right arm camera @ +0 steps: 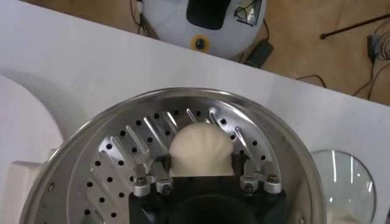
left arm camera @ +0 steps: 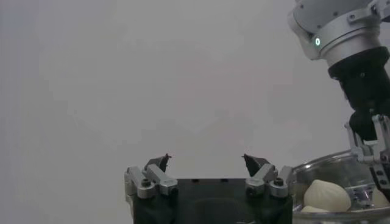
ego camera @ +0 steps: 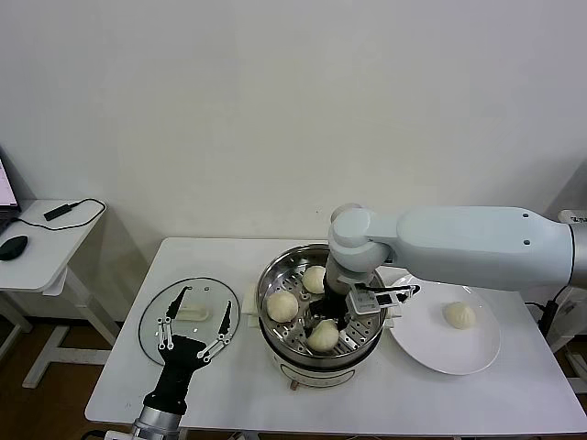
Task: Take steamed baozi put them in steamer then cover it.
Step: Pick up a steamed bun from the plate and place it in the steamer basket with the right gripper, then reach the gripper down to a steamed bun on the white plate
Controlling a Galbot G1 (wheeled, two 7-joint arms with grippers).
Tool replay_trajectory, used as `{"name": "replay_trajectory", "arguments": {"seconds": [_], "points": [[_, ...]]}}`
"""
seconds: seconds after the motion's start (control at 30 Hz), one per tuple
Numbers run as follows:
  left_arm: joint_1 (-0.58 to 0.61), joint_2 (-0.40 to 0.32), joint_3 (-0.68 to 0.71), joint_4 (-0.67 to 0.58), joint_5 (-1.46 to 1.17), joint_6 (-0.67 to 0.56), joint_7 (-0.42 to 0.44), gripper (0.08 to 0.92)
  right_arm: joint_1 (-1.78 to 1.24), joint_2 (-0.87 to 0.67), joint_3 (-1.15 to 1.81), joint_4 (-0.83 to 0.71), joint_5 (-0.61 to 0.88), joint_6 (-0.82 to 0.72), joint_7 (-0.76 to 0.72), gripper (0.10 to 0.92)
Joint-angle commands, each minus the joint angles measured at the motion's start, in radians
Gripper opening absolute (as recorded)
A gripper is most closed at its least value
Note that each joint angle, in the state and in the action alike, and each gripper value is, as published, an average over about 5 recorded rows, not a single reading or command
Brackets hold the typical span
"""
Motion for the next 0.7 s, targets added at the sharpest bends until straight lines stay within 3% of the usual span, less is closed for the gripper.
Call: {"name": "replay_trajectory", "arguments": {"seconds": [0.03,0.33,0.7], "points": [[-0.002,0.000,0.000,0.003,-0.002,-0.005,0.000,0.823,-0.022,0.011,0.003,-0.001,-0.017,0.002,-0.011,0.720],[-0.011,0.002,0.003,0.008,0.004,-0.014,0.006,0.823,0.033,-0.023,0.066,-0.019,0.066,-0.053,-0.101,0.821],[-0.020,0.009,0.015,0.011,0.005,-0.013,0.005,0.823,0.106,-0.266,0.194,-0.286,0.469,-0.378,-0.251,0.823]]}}
